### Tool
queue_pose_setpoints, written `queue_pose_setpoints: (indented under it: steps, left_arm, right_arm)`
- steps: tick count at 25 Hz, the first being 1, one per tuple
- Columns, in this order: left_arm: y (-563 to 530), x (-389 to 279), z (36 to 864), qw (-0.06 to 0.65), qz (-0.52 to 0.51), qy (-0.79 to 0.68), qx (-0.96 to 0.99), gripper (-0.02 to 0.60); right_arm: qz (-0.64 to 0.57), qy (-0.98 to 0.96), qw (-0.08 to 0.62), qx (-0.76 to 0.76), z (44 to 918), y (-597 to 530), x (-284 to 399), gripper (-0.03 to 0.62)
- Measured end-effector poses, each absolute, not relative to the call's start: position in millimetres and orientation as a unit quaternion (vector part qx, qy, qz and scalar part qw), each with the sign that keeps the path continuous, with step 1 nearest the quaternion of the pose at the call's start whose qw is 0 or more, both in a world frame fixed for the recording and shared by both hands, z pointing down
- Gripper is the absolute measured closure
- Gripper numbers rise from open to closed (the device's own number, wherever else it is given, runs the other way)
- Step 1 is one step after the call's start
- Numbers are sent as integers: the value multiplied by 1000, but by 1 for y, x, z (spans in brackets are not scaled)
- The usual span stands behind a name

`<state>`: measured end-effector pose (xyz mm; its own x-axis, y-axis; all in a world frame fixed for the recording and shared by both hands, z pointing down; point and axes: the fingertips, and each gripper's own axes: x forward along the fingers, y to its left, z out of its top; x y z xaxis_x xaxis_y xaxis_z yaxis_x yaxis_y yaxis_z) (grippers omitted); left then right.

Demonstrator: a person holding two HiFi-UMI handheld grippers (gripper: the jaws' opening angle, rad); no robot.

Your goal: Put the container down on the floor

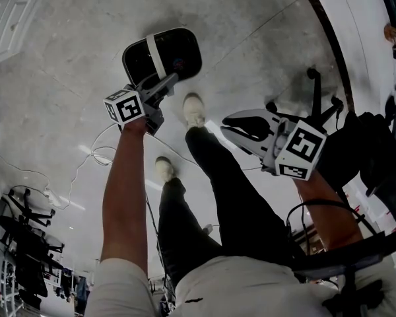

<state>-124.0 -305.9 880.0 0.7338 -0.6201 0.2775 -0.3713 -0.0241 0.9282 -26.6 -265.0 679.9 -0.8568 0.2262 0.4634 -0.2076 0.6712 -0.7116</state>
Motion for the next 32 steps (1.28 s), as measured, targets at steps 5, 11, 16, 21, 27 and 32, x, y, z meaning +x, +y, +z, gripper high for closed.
queue_pose_setpoints:
  steps: [5, 11, 16, 21, 27, 32]
  left_arm:
    - [-302, -126, 880, 607, -102, -360, 702, 380]
    - [-287, -144, 871, 606, -97, -395, 683, 353]
    - [-253, -163, 867, 621, -85, -423, 655, 344]
    - [-214, -179, 836, 622, -83, -431, 648, 354]
    - [-165, -179, 756, 603, -64, -421, 675, 570]
    - [-125, -146, 681, 582, -19, -376, 720, 571]
  right_arm:
    - [405, -874, 270, -6, 679, -264, -26, 542]
    - [398, -877, 269, -7, 670, -258, -32, 542]
    - [389, -882, 267, -3, 660, -250, -38, 542]
    - [372, -892, 258, 4, 637, -235, -48, 543]
    - [352, -900, 254, 36, 598, -204, -53, 557]
    - [354, -905, 228, 56, 554, -176, -46, 566]
